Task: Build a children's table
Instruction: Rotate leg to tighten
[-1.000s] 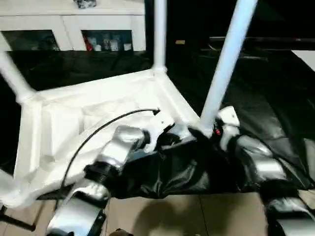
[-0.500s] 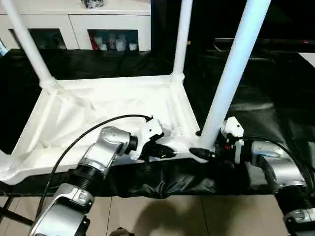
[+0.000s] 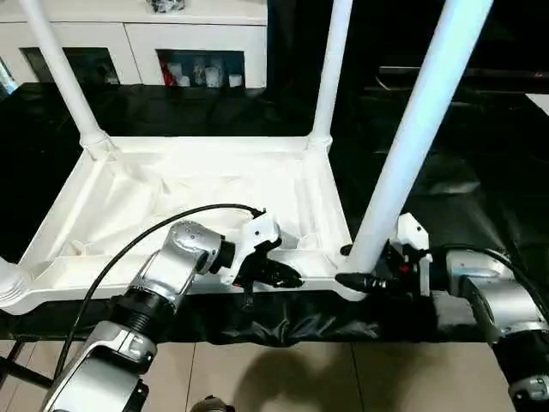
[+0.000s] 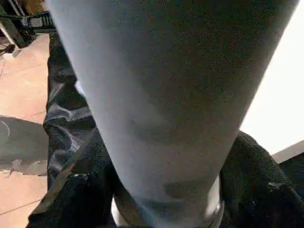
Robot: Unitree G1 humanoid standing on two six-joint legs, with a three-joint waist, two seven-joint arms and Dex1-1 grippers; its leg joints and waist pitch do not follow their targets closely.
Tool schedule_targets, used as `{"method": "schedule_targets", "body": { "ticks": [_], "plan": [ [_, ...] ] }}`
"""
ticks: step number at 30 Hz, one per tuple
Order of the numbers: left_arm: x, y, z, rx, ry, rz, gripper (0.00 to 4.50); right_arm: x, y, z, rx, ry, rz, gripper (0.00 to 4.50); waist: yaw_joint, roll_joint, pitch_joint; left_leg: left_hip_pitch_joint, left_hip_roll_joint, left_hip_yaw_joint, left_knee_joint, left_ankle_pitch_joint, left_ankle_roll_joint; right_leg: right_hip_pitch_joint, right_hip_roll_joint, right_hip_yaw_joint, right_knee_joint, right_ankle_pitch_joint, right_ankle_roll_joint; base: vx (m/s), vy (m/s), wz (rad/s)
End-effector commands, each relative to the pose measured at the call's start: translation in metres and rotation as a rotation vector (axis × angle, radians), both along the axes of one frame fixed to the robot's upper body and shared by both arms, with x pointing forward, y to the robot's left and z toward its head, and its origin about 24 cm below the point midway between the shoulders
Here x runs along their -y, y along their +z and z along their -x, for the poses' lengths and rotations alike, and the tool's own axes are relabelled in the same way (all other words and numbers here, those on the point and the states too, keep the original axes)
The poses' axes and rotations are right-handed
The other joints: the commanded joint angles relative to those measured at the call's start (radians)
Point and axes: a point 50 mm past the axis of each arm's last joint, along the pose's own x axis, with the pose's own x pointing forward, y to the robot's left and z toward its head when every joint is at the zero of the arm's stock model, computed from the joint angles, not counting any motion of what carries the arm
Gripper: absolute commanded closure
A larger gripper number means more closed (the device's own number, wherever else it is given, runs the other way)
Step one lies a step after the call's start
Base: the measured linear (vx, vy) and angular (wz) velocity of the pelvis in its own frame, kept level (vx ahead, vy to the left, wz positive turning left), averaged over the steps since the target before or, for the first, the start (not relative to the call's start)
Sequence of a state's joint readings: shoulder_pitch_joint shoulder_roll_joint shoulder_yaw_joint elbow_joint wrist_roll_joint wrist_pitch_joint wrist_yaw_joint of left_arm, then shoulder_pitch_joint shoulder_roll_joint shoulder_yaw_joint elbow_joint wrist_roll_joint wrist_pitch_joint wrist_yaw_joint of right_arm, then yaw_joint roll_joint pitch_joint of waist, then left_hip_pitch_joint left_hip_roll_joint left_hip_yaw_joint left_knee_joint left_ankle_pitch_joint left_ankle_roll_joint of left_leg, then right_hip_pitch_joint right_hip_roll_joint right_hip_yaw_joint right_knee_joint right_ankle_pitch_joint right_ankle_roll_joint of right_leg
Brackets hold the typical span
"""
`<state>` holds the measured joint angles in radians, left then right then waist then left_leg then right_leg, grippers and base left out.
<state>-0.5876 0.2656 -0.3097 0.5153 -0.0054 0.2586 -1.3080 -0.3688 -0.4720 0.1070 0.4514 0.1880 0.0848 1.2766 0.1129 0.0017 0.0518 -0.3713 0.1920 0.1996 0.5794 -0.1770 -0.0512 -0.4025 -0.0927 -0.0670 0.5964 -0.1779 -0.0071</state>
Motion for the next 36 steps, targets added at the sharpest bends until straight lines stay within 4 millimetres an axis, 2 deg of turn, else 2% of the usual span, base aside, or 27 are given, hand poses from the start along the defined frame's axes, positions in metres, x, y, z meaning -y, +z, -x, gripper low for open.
{"method": "schedule_targets", "body": {
  "ticks": [1,2,5,7,9,12,18,20,21,22,24,27,28,33,36],
  "plan": [
    [0.020,0.004,0.001,0.022,-0.016,0.050,4.50,-0.019,-0.003,0.003,0.007,0.063,-0.018,1.91,-0.001,-0.019,-0.065,0.012,0.045,-0.015,-0.058,-0.164,0.092,0.047,-0.059,0.040,-0.065,-0.205,-0.234,0.000,0.000,0.00],
    [0.020,0.004,0.001,0.022,-0.016,0.050,4.50,-0.019,-0.003,0.003,0.007,0.063,-0.018,1.91,-0.001,-0.020,-0.064,0.013,0.044,-0.015,-0.058,-0.167,0.090,0.047,-0.059,0.040,-0.066,-0.212,-0.232,0.000,0.000,0.00],
    [0.031,0.005,-0.011,0.060,0.135,0.059,4.50,-0.030,-0.005,-0.013,0.068,-0.135,-0.075,1.91,-0.008,-0.019,-0.062,0.013,0.043,-0.017,-0.061,-0.182,0.072,0.043,-0.061,0.041,-0.070,-0.241,-0.225,0.000,0.000,0.00],
    [0.039,0.006,-0.017,0.072,0.215,0.067,4.50,-0.034,-0.011,-0.023,0.077,-0.267,-0.058,1.93,-0.014,-0.019,-0.060,0.016,0.039,-0.020,-0.063,-0.217,0.040,0.043,-0.061,0.039,-0.078,-0.318,-0.205,0.000,0.000,0.00],
    [0.044,0.007,-0.020,0.082,0.252,0.069,4.50,-0.038,-0.013,-0.026,0.084,-0.307,-0.052,1.93,-0.017,-0.020,-0.061,0.015,0.039,-0.021,-0.064,-0.227,0.035,0.044,-0.062,0.041,-0.078,-0.330,-0.193,0.000,0.000,0.00],
    [0.059,0.009,-0.024,0.095,0.323,0.094,4.50,-0.051,-0.020,-0.035,0.073,-0.438,-0.047,1.93,-0.026,-0.019,-0.063,0.014,0.037,-0.020,-0.063,-0.207,0.037,0.042,-0.059,0.042,-0.075,-0.288,-0.197,0.000,0.000,0.00],
    [0.075,0.012,-0.023,0.117,0.369,0.121,4.50,-0.064,-0.025,-0.042,0.057,-0.571,-0.041,1.93,-0.026,-0.019,-0.067,0.009,0.034,-0.017,-0.057,-0.150,0.076,0.049,-0.057,0.041,-0.067,-0.194,-0.215,0.000,0.000,0.00],
    [0.079,0.012,-0.023,0.124,0.367,0.128,4.50,-0.067,-0.023,-0.044,0.071,-0.577,-0.066,1.93,-0.027,-0.019,-0.066,0.010,0.034,-0.016,-0.057,-0.163,0.073,0.048,-0.057,0.040,-0.071,-0.218,-0.211,0.000,0.000,0.00],
    [0.079,0.012,-0.022,0.125,0.366,0.127,4.50,-0.068,-0.022,-0.045,0.074,-0.578,-0.076,1.58,-0.026,-0.019,-0.065,0.011,0.035,-0.017,-0.058,-0.174,0.072,0.048,-0.058,0.041,-0.072,-0.233,-0.206,0.000,0.000,0.00],
    [0.079,0.012,-0.022,0.126,0.360,0.127,4.50,-0.067,-0.020,-0.045,0.076,-0.577,-0.083,1.44,-0.026,-0.019,-0.065,0.011,0.035,-0.017,-0.058,-0.181,0.072,0.048,-0.059,0.040,-0.073,-0.240,-0.204,0.000,0.000,0.00],
    [0.077,0.011,-0.021,0.128,0.352,0.127,4.50,-0.065,-0.017,-0.046,0.076,-0.567,-0.103,1.45,-0.027,-0.018,-0.064,0.012,0.036,-0.018,-0.060,-0.194,0.070,0.046,-0.057,0.040,-0.075,-0.258,-0.199,0.000,0.000,0.00],
    [0.073,0.011,-0.022,0.130,0.347,0.126,4.50,-0.059,-0.011,-0.048,0.084,-0.555,-0.109,0.98,-0.028,-0.018,-0.064,0.012,0.037,-0.019,-0.061,-0.200,0.069,0.047,-0.057,0.041,-0.075,-0.255,-0.199,0.000,0.000,0.00],
    [0.073,0.011,-0.022,0.130,0.347,0.126,4.50,-0.059,-0.011,-0.048,0.084,-0.555,-0.109,0.96,-0.028,-0.018,-0.064,0.012,0.036,-0.018,-0.060,-0.199,0.070,0.047,-0.057,0.041,-0.074,-0.250,-0.201,0.000,0.000,0.00],
    [0.064,0.009,-0.020,0.121,0.302,0.120,4.50,-0.049,-0.005,-0.042,0.118,-0.423,-0.087,0.54,-0.026,-0.020,-0.066,0.009,0.037,-0.018,-0.058,-0.177,0.085,0.051,-0.057,0.040,-0.070,-0.209,-0.212,0.000,0.000,0.00],
    [0.058,0.007,-0.019,0.112,0.275,0.110,4.50,-0.043,-0.004,-0.035,0.097,-0.315,-0.081,0.50,-0.024,-0.022,-0.066,0.008,0.035,-0.016,-0.055,-0.169,0.102,0.053,-0.057,0.041,-0.069,-0.189,-0.217,0.000,0.000,0.00]
  ]
}}
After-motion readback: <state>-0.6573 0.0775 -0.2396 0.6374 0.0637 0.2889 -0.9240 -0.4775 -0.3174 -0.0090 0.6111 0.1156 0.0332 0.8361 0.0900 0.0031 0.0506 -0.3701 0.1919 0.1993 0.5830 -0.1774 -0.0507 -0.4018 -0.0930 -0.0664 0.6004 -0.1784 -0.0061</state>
